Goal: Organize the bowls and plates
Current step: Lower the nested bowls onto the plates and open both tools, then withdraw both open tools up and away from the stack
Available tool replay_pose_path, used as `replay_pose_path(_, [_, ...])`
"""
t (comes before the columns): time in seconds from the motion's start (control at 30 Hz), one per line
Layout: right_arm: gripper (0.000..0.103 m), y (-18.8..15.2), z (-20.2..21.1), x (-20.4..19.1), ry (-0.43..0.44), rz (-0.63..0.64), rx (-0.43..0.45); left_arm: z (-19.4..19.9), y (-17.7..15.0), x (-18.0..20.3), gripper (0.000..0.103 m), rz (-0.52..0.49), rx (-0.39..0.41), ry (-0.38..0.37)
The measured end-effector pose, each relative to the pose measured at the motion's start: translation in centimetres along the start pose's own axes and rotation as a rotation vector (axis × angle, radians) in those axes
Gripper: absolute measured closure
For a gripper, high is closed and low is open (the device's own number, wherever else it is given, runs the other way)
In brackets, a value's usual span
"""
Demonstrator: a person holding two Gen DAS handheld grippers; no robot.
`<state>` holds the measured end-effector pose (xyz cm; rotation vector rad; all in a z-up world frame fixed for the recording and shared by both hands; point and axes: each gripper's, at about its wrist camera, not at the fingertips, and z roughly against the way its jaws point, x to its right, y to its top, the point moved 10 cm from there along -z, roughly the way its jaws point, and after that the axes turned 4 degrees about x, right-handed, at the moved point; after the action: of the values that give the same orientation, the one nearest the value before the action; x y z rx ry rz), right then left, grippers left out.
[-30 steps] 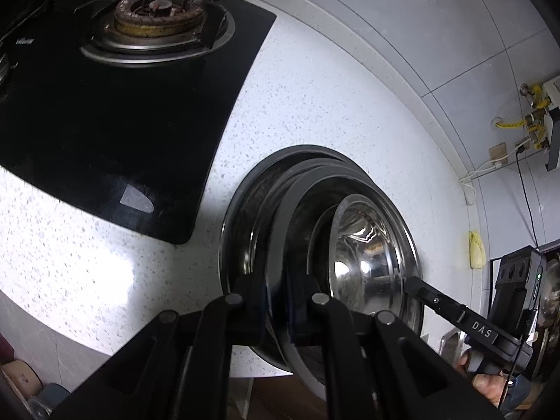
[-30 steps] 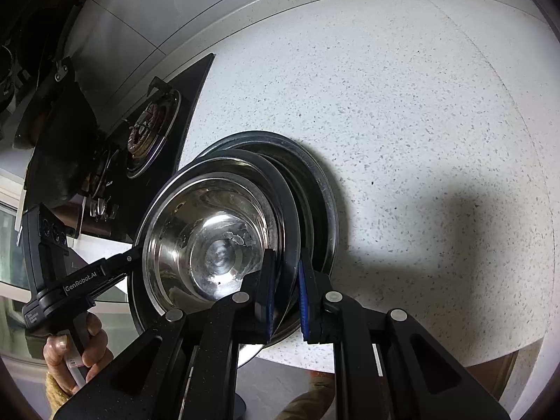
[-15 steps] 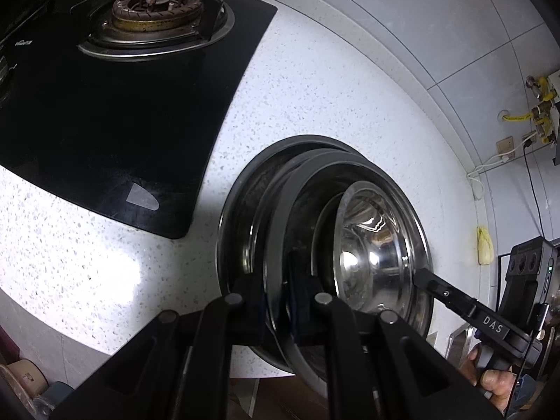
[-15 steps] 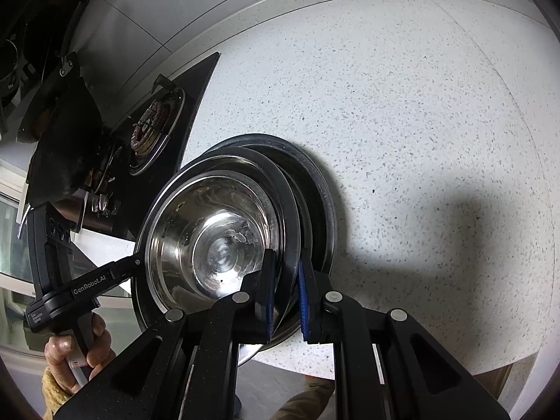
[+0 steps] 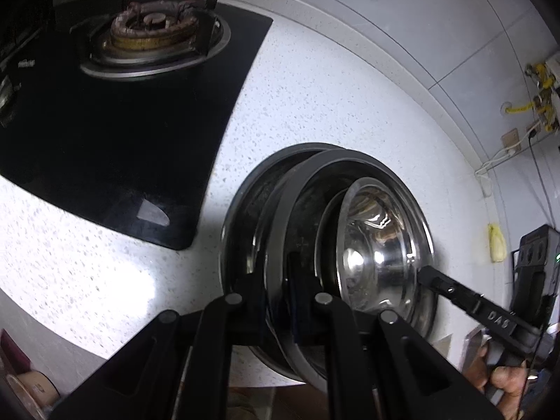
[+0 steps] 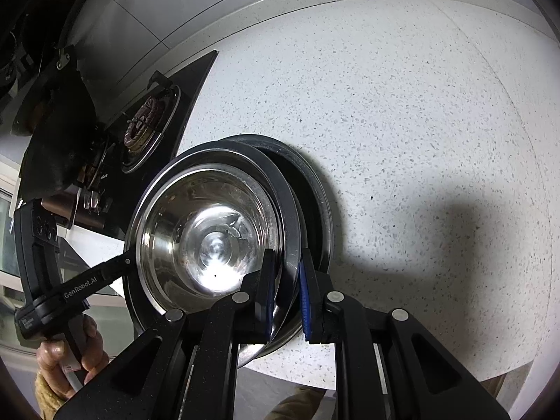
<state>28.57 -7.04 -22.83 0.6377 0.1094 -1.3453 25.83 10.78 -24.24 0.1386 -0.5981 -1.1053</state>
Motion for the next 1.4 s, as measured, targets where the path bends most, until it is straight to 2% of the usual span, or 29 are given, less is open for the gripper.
replay_pose_path(0.13, [0.09, 0.4, 0.4, -0.2, -0.006, 0.02, 0.026, 0.5, 0.4, -0.3, 0.079, -0.01, 0.04, 0.029])
replay_pose_path(0.37, [0.089, 0.4, 1.0, -0.2, -0.014, 0.038, 0.053, 1.9, 1.2, -0.2, 0.077, -0.059, 0.103, 0.085])
replay_pose_path(0.5, [0.085, 0.8, 2.3, -0.8, -0.02, 0.06, 0.111, 3.1, 1.6, 0.3, 0.065, -0.115, 0.152, 0.114])
replay_pose_path(0.57, [0.079, 1.0, 3.1, -1.2, -0.026, 0.075, 0.144, 3.6, 1.7, 0.7, 0.063, -0.154, 0.17, 0.131])
replay_pose_path(0.67, [0.07, 1.1, 4.1, -1.8, -0.034, 0.079, 0.19, 4.8, 1.8, 1.2, 0.062, -0.161, 0.202, 0.123])
replay_pose_path(0.7, [0.068, 1.6, 4.6, -1.8, -0.045, 0.078, 0.257, 5.3, 1.8, 1.4, 0.062, -0.177, 0.217, 0.131])
replay_pose_path(0.73, [0.065, 1.5, 5.1, -1.9, -0.057, 0.079, 0.277, 5.7, 1.8, 1.5, 0.062, -0.189, 0.23, 0.145])
replay_pose_path(0.8, [0.06, 1.3, 5.9, -2.0, -0.077, 0.094, 0.311, 6.7, 1.8, 1.7, 0.062, -0.21, 0.257, 0.176])
replay_pose_path(0.97, [0.045, 0.6, 7.9, -1.6, -0.117, 0.105, 0.373, 8.3, 1.3, 2.9, 0.062, -0.262, 0.297, 0.185])
replay_pose_path(1.13, [0.029, -0.6, 10.9, -0.3, -0.153, 0.102, 0.438, 10.1, 0.1, 4.1, 0.062, -0.275, 0.329, 0.161])
replay_pose_path(1.23, [0.025, -1.4, 12.8, 0.5, -0.167, 0.082, 0.474, 11.2, -0.9, 4.4, 0.062, -0.27, 0.34, 0.143])
replay_pose_path(1.33, [0.017, -2.1, 14.6, 1.1, -0.189, 0.07, 0.516, 12.6, -1.9, 4.7, 0.062, -0.269, 0.358, 0.132])
replay_pose_path(1.4, [0.014, -2.5, 15.7, 1.3, -0.204, 0.071, 0.545, 13.5, -2.4, 5.0, 0.062, -0.278, 0.369, 0.132])
